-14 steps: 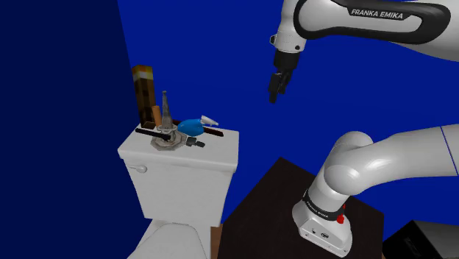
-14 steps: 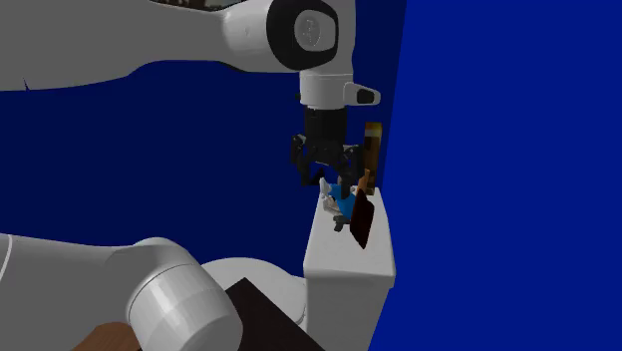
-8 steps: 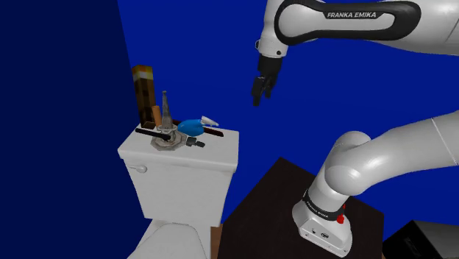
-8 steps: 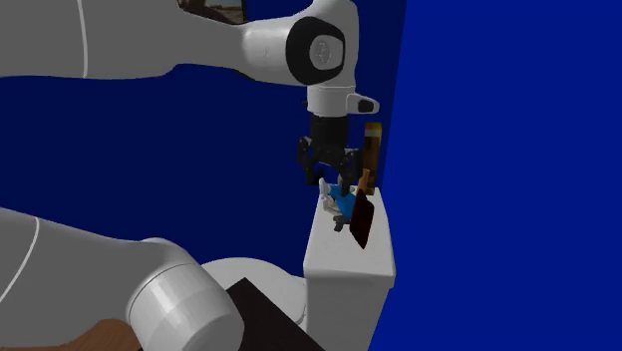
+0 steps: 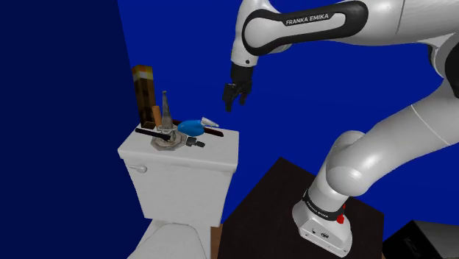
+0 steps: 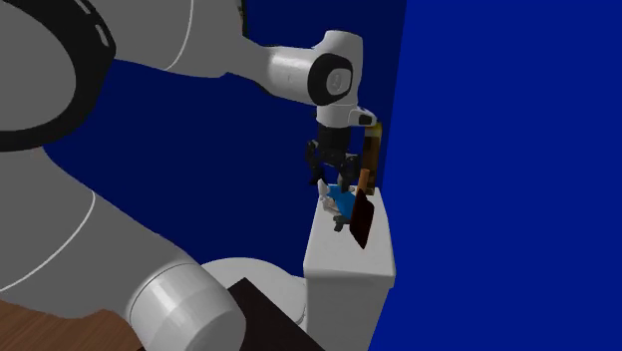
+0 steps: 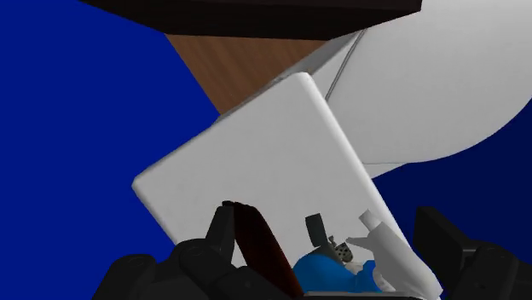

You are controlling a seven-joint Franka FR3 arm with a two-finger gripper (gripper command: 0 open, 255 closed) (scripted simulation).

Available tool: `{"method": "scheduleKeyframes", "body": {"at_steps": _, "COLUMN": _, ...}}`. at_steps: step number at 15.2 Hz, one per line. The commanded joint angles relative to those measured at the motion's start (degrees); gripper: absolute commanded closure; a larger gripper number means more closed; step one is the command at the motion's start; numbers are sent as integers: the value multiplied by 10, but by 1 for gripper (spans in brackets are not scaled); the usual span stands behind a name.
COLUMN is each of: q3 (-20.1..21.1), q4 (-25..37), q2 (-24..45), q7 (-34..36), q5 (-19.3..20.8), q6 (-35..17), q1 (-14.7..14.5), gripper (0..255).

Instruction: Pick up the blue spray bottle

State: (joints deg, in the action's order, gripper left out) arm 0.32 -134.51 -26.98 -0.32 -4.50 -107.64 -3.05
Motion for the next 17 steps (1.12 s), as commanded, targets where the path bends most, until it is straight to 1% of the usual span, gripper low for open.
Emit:
{"method": "scheduleKeyframes", "body": {"at_steps": 1, "q3": 6, "q4": 13, "q2": 36, "q7": 11, "q5": -14, "q6": -28, "q1": -6, "gripper": 0}}
{"method": "scheduleKeyframes", "body": {"at_steps": 6, "q3": 19, "q4": 68, "q2": 133, "q7": 33, "q5": -45, "q6": -82, "q1": -19, "gripper": 0}}
{"method": "scheduleKeyframes", "body": {"at_steps": 10, "q3": 27, "q4": 118, "q2": 203, "q7": 47, "q5": -64, "q6": -112, "q1": -28, "gripper": 0}}
{"method": "scheduleKeyframes", "body": {"at_steps": 17, "q3": 28, "q4": 83, "q2": 222, "q7": 38, "q5": -69, "q6": -165, "q1": -29, "gripper": 0}}
